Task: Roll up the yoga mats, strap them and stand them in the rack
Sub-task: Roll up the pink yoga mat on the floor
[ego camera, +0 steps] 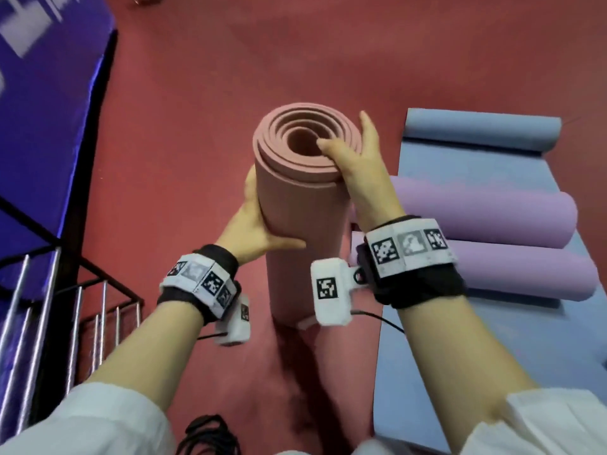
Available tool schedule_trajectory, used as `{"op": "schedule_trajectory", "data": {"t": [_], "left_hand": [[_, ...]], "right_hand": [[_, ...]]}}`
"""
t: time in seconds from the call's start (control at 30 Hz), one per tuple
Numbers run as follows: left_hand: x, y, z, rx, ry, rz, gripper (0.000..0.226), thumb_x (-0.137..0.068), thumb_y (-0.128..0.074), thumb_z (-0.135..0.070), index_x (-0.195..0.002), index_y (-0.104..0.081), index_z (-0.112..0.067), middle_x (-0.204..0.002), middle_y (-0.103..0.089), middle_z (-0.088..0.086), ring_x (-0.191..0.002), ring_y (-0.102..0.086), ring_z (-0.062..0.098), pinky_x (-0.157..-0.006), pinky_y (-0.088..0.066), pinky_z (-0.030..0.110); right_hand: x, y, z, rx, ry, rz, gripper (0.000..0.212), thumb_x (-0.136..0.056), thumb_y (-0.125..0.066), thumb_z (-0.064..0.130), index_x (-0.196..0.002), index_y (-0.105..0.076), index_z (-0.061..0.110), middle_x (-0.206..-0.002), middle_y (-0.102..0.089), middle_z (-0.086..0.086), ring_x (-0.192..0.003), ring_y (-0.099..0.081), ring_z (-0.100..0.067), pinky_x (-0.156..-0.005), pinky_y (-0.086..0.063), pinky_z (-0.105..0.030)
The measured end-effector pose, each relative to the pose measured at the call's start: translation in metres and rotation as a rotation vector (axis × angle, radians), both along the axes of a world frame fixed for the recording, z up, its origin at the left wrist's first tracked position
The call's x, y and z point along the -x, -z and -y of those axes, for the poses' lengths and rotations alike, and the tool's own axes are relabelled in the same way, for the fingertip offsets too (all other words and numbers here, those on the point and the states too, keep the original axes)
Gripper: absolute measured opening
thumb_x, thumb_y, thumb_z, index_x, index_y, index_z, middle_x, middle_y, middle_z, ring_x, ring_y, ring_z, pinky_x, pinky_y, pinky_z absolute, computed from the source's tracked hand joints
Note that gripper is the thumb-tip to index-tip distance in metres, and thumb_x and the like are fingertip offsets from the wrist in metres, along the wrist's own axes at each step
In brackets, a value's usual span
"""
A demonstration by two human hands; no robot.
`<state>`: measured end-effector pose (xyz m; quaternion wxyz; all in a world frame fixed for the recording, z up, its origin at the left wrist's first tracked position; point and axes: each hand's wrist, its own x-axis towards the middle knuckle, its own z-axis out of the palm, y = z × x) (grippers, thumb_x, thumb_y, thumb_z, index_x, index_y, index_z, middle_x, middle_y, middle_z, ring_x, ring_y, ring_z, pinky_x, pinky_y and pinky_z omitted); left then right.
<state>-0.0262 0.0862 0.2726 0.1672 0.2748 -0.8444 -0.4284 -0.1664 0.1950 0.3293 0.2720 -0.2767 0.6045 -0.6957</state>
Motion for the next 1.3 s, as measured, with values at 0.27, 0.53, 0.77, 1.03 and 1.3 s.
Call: {"op": "schedule_trajectory", "data": {"t": [0.27, 0.53, 0.77, 1.03, 1.3], "left_hand": [[-0.017, -0.041, -0.003, -0.109, 0.077, -0.052, 0.117, -0.048, -0.072, -0.072, -0.144, -0.016, -0.034, -0.132, -0.051, -0.015, -0.118, -0.051, -0.001, -0.106, -0.041, 0.038], [-0.037, -0.064, -0.002, -0.490, -0.082, -0.218, 0.079, -0.067, -0.043, -0.075, -0.131, -0.054, -0.031, -0.120, -0.066, -0.008, -0.115, -0.058, 0.012, -0.092, -0.042, 0.035], [-0.035, -0.069, -0.008, -0.406, -0.237, -0.252, 0.062, -0.046, -0.048, -0.069, -0.090, -0.065, -0.029, -0.075, -0.066, -0.011, -0.068, -0.058, 0.006, -0.071, -0.043, 0.027], [-0.106, -0.080, 0.014, -0.473, -0.196, -0.119, 0.036, -0.075, -0.059, -0.053, -0.101, -0.065, -0.029, -0.093, -0.069, -0.004, -0.084, -0.067, 0.018, -0.076, -0.053, 0.039], [-0.193, -0.053, 0.007, -0.558, -0.457, -0.440, 0.042, -0.089, -0.023, -0.043, -0.077, -0.059, -0.024, -0.075, -0.063, 0.001, -0.074, -0.064, 0.021, -0.071, -0.055, 0.044]], "right_hand": [[-0.014, -0.013, -0.008, 0.106, -0.011, -0.062, 0.058, -0.068, -0.065, 0.030, -0.121, -0.051, 0.011, -0.117, -0.065, -0.004, -0.112, -0.060, -0.016, -0.103, -0.044, -0.041], [-0.036, -0.015, 0.020, 0.097, -0.069, 0.009, 0.046, -0.083, -0.060, 0.037, -0.122, -0.047, 0.016, -0.114, -0.060, -0.004, -0.101, -0.060, -0.013, -0.096, -0.047, -0.034], [-0.018, 0.016, 0.009, 0.139, -0.278, -0.058, 0.087, -0.073, -0.068, 0.061, -0.139, -0.039, 0.011, -0.136, -0.053, -0.001, -0.126, -0.050, -0.011, -0.110, -0.037, -0.037], [-0.063, 0.053, 0.028, -0.089, -0.419, -0.701, 0.128, -0.049, -0.083, 0.054, -0.147, -0.004, 0.028, -0.147, -0.034, 0.000, -0.129, -0.043, -0.016, -0.105, -0.039, -0.043], [-0.139, 0.022, 0.036, -0.092, -0.415, -1.026, 0.122, -0.044, -0.078, 0.067, -0.145, -0.021, 0.030, -0.128, -0.050, -0.006, -0.114, -0.050, -0.023, -0.090, -0.041, -0.036]]}}
